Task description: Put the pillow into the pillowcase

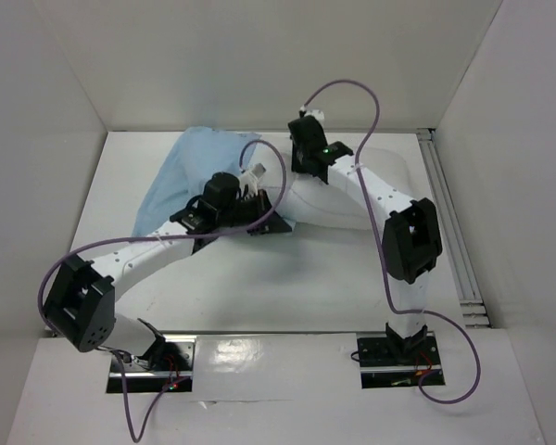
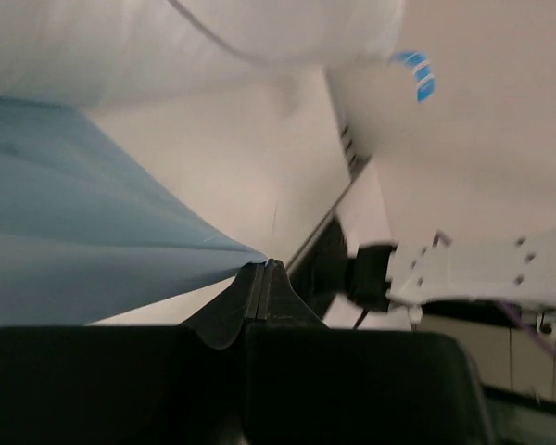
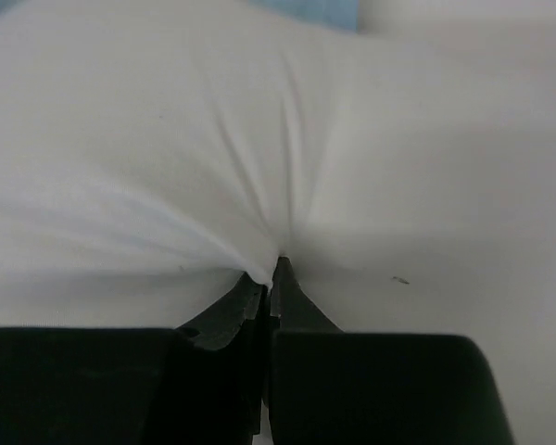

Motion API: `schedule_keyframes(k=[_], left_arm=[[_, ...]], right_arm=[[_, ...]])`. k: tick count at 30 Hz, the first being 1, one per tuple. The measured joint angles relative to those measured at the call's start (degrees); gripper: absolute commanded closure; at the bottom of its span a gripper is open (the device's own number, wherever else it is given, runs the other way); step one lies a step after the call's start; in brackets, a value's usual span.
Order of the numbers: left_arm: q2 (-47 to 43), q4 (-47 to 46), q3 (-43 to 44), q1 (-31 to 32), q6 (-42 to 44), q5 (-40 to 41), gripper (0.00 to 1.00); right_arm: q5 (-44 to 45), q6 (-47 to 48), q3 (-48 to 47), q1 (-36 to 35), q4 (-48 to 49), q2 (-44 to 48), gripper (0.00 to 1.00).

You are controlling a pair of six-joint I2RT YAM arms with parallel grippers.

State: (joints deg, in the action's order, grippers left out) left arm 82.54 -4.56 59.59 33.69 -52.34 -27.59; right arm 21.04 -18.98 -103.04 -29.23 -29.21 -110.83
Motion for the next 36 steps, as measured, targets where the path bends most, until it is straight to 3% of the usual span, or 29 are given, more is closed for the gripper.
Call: schedule_keyframes(k=[2, 3, 4, 5, 6, 8, 10, 13, 14, 15, 16, 17, 20, 21, 24, 25, 29, 36], left_arm=[[-1.6, 2.3, -4.2, 2.0, 0.5, -0.2, 1.00], [-2.1, 3.8, -5.6, 2.9, 1.3, 0.3, 0.93], [-2.6, 5.5, -6.6, 3.7, 2.1, 1.0, 0.80], [-2.8, 7.6, -6.8, 4.1, 3.1, 1.4, 0.53], [-3.1, 9.2, -6.7, 4.4, 4.3, 0.8, 0.41], [-4.5, 14.1, -5.9, 5.2, 6.0, -0.3, 0.29], [-5.5, 19.7, -2.9, 6.0, 8.1, -0.7, 0.10], [-5.9, 28.0, 4.3, 6.4, 11.2, 0.6, 0.12], [-6.0, 30.2, 7.1, 6.4, 12.2, 1.4, 0.19], [-6.2, 32.1, 9.7, 6.4, 13.3, 2.3, 0.33], [-6.4, 34.2, 12.6, 6.2, 14.5, 3.5, 0.84], [-7.0, 35.5, 15.0, 5.9, 15.1, 4.5, 1.00], [-9.5, 38.3, 19.6, 4.6, 17.0, 9.7, 1.00], [-10.6, 39.0, 20.3, 3.9, 17.0, 12.4, 0.68], [-12.3, 40.6, 20.0, 2.6, 17.8, 22.4, 0.31], [-12.2, 41.2, 19.5, 2.4, 17.7, 25.6, 0.27], [-9.8, 43.9, 14.7, 3.4, 15.9, 39.9, 0.26], [-4.2, 48.6, 10.7, 5.2, 13.1, 53.2, 0.30]], right_arm=[[-2.2, -2.4, 5.9, -0.9, 1.5, -0.1, 1.00], [-2.8, -3.3, 8.0, -1.1, 3.0, 0.2, 1.00], [-3.5, -4.2, 9.6, -1.1, 4.5, 0.9, 1.00], [-4.1, -4.7, 10.8, -0.9, 5.9, 1.8, 1.00], [-4.7, -5.3, 11.9, -0.7, 7.1, 3.0, 1.00], [-6.2, -6.1, 13.9, -0.2, 8.7, 5.3, 1.00], [-7.6, -6.7, 15.5, 0.2, 9.7, 7.1, 1.00], [-9.1, -7.1, 18.4, 0.2, 11.1, 8.6, 1.00], [-9.7, -7.2, 19.5, 0.2, 11.5, 9.2, 1.00], [-10.1, -7.4, 20.5, 0.2, 11.7, 9.7, 1.00], [-10.6, -7.5, 21.2, 0.2, 11.8, 10.3, 1.00], [-11.0, -7.6, 22.0, 0.2, 12.0, 11.0, 1.00], [-11.9, -7.7, 23.5, 0.2, 12.2, 12.6, 1.00], [-12.1, -7.9, 24.0, 0.2, 12.3, 13.1, 1.00], [-13.0, -8.2, 25.0, 0.2, 12.5, 14.1, 1.00], [-13.1, -8.3, 25.1, 0.2, 12.4, 14.3, 1.00], [-13.5, -8.5, 25.1, 0.2, 12.4, 14.5, 1.00], [-14.1, -8.4, 24.4, 0.2, 11.3, 14.5, 1.00]])
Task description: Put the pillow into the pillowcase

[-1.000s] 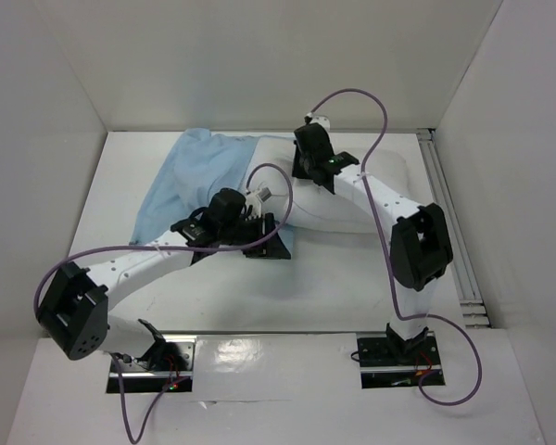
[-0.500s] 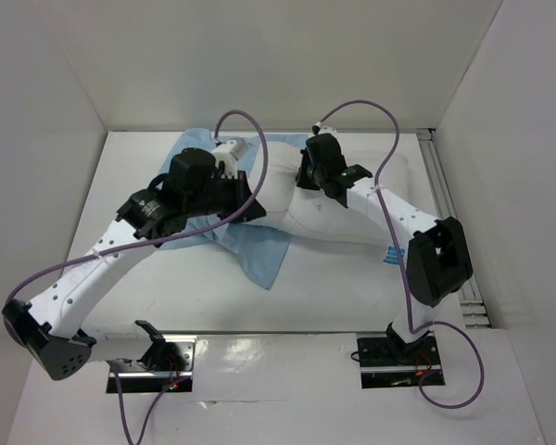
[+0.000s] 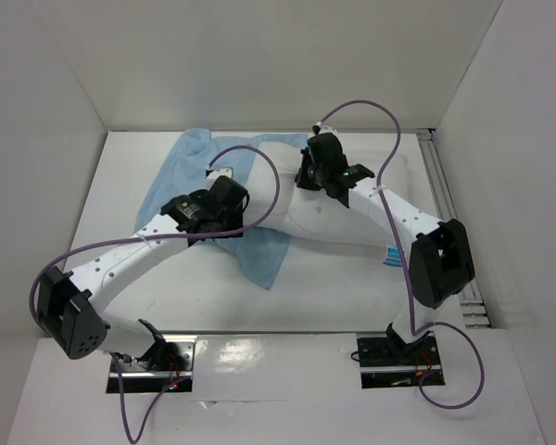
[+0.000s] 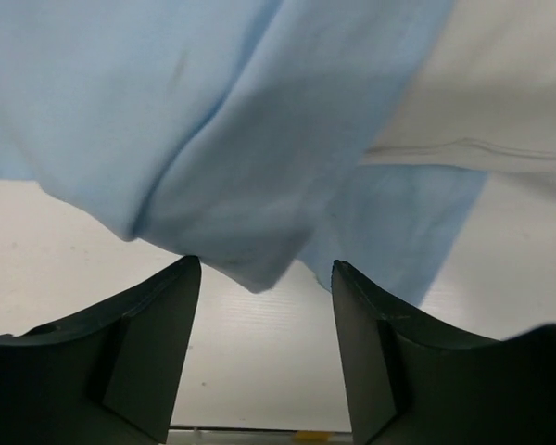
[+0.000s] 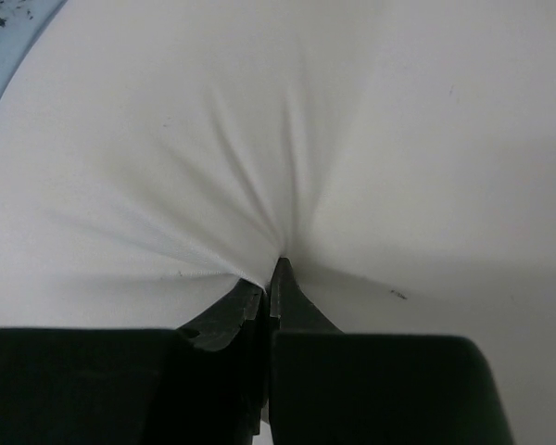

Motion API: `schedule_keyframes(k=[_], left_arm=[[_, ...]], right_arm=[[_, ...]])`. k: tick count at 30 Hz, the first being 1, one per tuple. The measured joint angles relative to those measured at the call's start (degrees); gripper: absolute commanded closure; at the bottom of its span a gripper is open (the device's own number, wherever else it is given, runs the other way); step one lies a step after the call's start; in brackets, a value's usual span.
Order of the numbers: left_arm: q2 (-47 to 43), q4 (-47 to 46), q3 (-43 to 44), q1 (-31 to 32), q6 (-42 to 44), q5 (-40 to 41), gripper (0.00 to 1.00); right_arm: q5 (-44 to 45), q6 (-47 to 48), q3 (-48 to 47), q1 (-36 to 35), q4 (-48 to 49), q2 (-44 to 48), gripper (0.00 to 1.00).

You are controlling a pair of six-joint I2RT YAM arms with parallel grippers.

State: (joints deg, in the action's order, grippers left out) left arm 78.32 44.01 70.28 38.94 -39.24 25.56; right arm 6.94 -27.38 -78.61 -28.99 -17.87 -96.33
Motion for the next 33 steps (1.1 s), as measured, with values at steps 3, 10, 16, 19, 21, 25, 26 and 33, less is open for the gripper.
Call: schedule_keyframes(k=[3, 10, 16, 19, 21, 25, 26, 33], left_arm=[[2.6, 1.1, 0.0, 0.1, -1.5, 4.6, 0.35], [7.6, 3.5, 2.6, 0.1, -3.5, 9.3, 1.00], [9.1, 5.7, 18.5, -0.1, 1.6, -1.3, 1.00], [12.4, 4.5, 33.9, -0.6, 4.7, -12.9, 1.00], [14.4, 3.1, 42.2, -0.9, 6.0, -20.2, 1.00], [14.3, -1.2, 44.9, -0.9, 6.1, -32.5, 1.00], [13.5, -2.7, 42.2, -0.9, 5.9, -35.0, 1.00], [9.0, -4.1, 13.4, -0.9, 3.3, -46.9, 0.10]], right_arm=[[-0.2, 0.0, -0.3, 0.0, -0.3, 0.0, 1.00], [-0.3, 0.2, -1.2, 0.0, -1.0, 0.0, 1.00], [0.2, 0.4, -6.0, 0.8, -3.6, -1.5, 1.00], [1.7, 1.3, -15.0, 3.6, -5.9, -4.5, 1.00], [2.4, 2.1, -19.7, 5.6, -6.6, -5.3, 1.00], [3.8, 3.5, -21.9, 6.6, -5.6, -4.0, 1.00], [4.0, 3.7, -20.5, 6.0, -4.6, -3.3, 1.00], [2.2, -0.1, 8.5, -3.4, 4.2, 4.7, 1.00]])
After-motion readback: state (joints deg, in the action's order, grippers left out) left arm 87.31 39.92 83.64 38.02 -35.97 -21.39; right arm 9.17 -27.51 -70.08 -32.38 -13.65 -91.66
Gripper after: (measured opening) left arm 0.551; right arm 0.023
